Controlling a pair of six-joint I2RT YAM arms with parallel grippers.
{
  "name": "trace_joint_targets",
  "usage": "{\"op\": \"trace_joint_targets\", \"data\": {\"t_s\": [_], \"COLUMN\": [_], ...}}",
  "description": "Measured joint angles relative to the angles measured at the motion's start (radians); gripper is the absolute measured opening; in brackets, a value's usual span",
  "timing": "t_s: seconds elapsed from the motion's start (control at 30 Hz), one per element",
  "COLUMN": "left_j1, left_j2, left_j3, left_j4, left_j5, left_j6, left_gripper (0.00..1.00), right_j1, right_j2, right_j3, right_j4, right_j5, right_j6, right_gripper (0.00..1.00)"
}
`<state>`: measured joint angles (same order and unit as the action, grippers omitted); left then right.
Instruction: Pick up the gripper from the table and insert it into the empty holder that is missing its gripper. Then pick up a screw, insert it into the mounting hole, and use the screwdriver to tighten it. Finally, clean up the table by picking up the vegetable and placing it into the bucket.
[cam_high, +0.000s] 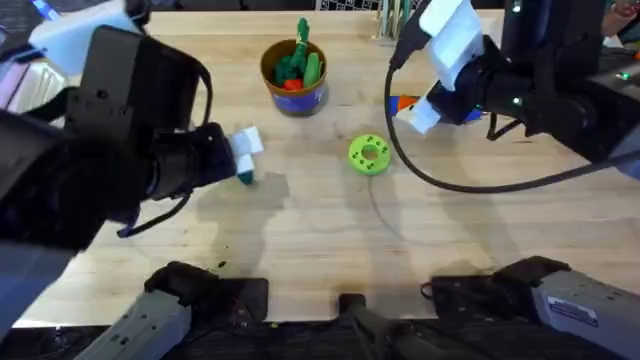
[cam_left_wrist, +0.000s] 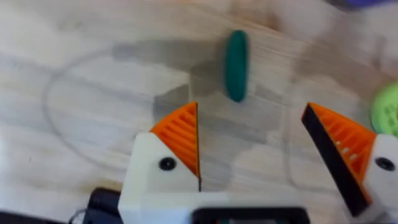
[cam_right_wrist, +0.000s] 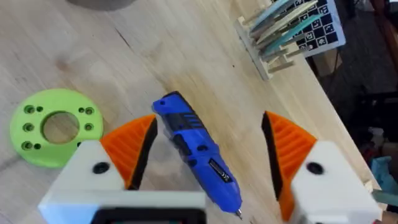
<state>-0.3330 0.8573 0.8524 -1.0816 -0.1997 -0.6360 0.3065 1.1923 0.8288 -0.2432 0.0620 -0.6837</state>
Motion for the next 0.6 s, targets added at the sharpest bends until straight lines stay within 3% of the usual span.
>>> {"op": "trace_joint_targets", "data": {"t_s": [0.1, 0.27, 0.6], "left_j1": [0.102, 0.184, 0.182], "left_j2": [0.076, 0.220, 0.496], "left_j3": [0.000, 0.000, 0.000], "left_j4": [-0.007, 0.001, 0.115], "left_j5": [0.001, 0.002, 0.065], "left_j6": [-0.065, -0.112, -0.094], "left_gripper": [0.985, 0.985, 0.988], "right_j1": [0.000, 0.000, 0.000], "right_j2": [0.000, 0.000, 0.000], "right_j3": [0.000, 0.000, 0.000], "right_j4": [0.000, 0.000, 0.000], "right_j5": [0.000, 0.000, 0.000], "right_j6": [0.000, 0.000, 0.000], "right_gripper": [0.990, 0.991, 0.993]}}
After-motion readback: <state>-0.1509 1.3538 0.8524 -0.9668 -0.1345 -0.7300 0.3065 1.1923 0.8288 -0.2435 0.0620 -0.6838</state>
